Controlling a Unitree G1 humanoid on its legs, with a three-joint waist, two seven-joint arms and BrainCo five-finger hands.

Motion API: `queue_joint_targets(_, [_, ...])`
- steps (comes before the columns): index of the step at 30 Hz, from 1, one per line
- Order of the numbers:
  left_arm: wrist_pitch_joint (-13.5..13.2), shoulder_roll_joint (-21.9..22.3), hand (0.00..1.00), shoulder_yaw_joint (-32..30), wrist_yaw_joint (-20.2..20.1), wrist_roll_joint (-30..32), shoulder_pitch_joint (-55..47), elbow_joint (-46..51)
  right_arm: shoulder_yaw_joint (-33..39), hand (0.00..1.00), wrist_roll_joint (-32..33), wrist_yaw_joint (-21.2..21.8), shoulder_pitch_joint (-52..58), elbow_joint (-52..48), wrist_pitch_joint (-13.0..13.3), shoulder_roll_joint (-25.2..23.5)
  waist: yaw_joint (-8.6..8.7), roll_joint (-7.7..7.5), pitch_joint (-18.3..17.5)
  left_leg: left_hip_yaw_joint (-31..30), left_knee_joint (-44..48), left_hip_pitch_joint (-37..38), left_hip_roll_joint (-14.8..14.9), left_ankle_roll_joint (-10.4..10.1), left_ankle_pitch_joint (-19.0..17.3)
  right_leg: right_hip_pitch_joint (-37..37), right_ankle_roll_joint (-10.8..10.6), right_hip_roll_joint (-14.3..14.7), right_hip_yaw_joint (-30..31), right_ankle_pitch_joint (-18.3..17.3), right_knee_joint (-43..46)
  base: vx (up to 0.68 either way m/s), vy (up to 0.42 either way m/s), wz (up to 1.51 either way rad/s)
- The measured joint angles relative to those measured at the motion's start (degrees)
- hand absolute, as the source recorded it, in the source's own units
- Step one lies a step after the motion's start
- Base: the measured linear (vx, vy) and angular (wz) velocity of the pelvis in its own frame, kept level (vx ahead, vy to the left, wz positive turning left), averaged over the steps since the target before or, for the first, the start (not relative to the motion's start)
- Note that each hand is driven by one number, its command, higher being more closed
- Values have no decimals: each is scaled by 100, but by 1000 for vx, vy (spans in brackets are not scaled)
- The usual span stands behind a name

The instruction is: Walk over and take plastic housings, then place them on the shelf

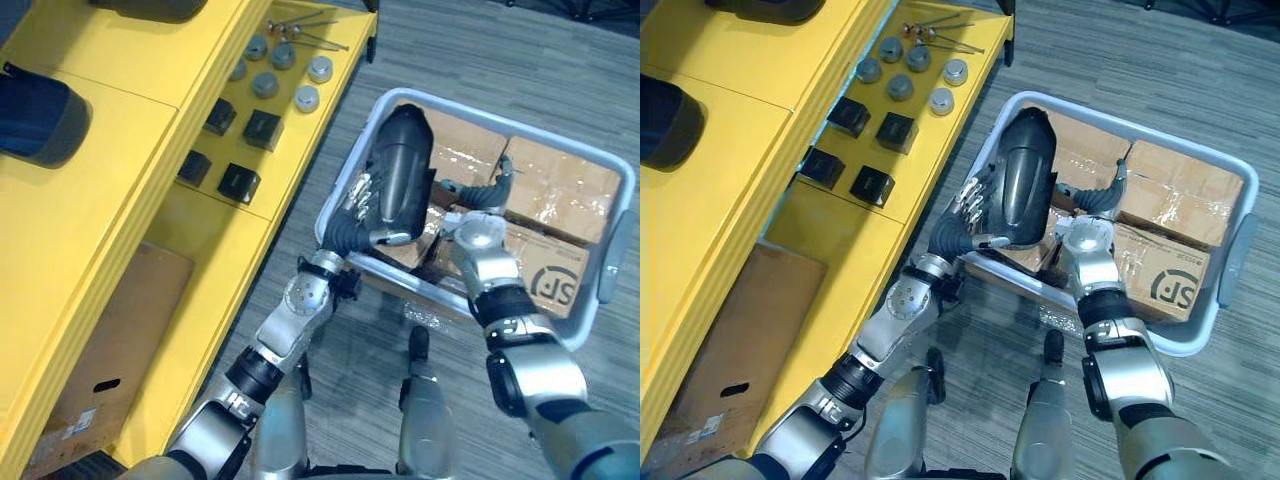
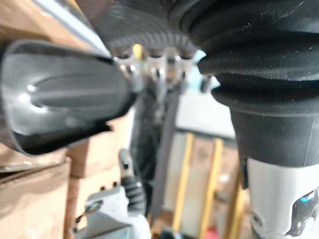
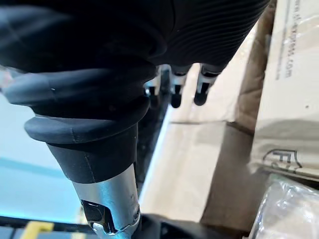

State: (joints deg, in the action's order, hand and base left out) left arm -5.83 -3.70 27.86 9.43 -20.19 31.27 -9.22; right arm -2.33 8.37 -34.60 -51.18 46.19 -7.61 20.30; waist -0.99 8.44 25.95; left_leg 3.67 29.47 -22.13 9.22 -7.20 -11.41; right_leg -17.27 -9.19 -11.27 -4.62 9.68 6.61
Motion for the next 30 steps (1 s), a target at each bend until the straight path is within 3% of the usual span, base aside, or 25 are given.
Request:
queue_joint_targets(2, [-56,72,0,-1,-2,-26,17,-42,0,0,-79,1,-197,265,-16,192,-126,132,-6,-16,0,-33,-2,0,0,-19,0,0,-18,0,0,12,32,3])
queue_joint_targets(5, [-161,105,0,0,-73,-177,33,-152,-3,0,-269,39,-418,486,-62,324,-182,206,-16,-138,73,-217,-16,2,10,-94,-1,-3,-136,1,8,8,26,16])
queue_joint_targets(11, [-188,178,0,46,-169,-248,178,-442,-115,0,-624,121,-713,961,-252,528,-406,208,-15,-246,133,-417,-73,29,29,-203,-1,-58,-233,-1,75,5,47,12])
queue_joint_targets(17, [-428,192,0,106,-229,-478,357,-557,-542,0,-856,606,-929,1345,-419,670,-538,213,-15,-341,213,-620,-183,79,60,-336,-17,-159,-317,-21,182,-24,50,10])
queue_joint_targets(18, [-462,193,0,114,-228,-500,361,-558,-630,100,-952,694,-943,1346,-488,672,-539,213,-15,-335,215,-637,-199,83,62,-356,-17,-178,-316,-22,190,-20,57,5])
queue_joint_targets(21, [-634,205,0,184,-117,-603,461,-720,-703,100,-1157,998,-961,1458,-766,666,-612,212,-15,-336,239,-726,-202,88,66,-438,-19,-183,-317,-21,202,-10,29,1])
queue_joint_targets(30, [-843,424,0,-12,143,-627,618,-922,-749,100,-1947,1283,-1104,1608,-1329,831,-635,209,-13,-390,211,-789,-207,89,101,-465,-24,-184,-367,-26,215,8,14,3])
